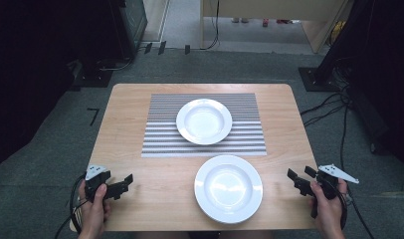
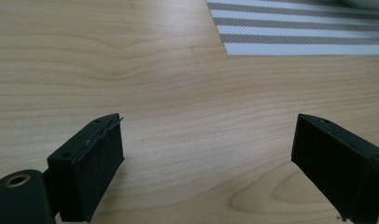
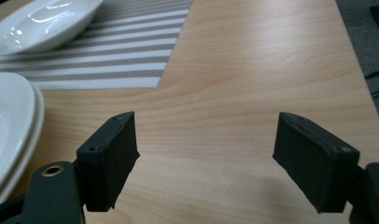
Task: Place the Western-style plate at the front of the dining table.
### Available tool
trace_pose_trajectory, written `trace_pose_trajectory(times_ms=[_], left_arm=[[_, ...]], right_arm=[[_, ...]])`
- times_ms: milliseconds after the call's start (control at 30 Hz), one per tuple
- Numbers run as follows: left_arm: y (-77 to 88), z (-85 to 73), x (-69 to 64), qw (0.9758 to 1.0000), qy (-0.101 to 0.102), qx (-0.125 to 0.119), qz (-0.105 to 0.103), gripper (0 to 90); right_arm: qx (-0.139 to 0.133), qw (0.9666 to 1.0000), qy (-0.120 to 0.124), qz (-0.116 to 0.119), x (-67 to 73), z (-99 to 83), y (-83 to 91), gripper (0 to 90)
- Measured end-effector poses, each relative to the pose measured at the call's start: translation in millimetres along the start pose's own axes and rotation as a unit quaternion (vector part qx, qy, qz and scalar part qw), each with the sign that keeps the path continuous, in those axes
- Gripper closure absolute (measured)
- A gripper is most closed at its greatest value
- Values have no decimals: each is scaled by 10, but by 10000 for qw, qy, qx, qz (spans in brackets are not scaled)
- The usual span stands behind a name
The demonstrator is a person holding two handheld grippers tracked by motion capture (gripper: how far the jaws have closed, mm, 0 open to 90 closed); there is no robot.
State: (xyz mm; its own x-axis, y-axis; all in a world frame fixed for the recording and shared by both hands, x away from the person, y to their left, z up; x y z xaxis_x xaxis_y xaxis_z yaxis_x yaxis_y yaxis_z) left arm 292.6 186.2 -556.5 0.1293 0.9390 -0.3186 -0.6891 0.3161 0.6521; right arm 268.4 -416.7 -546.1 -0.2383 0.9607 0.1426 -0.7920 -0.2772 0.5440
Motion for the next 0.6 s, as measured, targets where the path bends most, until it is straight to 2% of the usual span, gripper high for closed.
trace_pose_trajectory(times_ms=[67, 433, 600], left_arm=[[24, -26, 49, 10000, 21, -7, 50, 90], [144, -142, 291, 9995, 37, -3, 303, 90], [186, -156, 372, 9990, -26, -15, 447, 90]], right_arm=[[44, 10000, -17, -81, -62, -77, 50, 218], [209, 9994, 11, -290, -182, -248, 142, 218], [315, 9987, 40, -399, -239, -339, 155, 218]])
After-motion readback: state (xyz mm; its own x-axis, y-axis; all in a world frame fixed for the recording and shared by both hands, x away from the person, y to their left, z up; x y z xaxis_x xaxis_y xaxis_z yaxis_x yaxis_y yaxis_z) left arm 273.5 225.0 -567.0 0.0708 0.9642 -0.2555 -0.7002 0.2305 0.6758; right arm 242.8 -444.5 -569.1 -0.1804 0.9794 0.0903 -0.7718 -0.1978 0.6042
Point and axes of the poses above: each handheld gripper's, and its own axes: y roughly backward along the jaws, z roughly out of its top, x roughly to its left, the point moved 8 cm from there along -y, roughly forward along the jaws, and after that the axes turned 9 degrees about y, right-handed, at the moved point
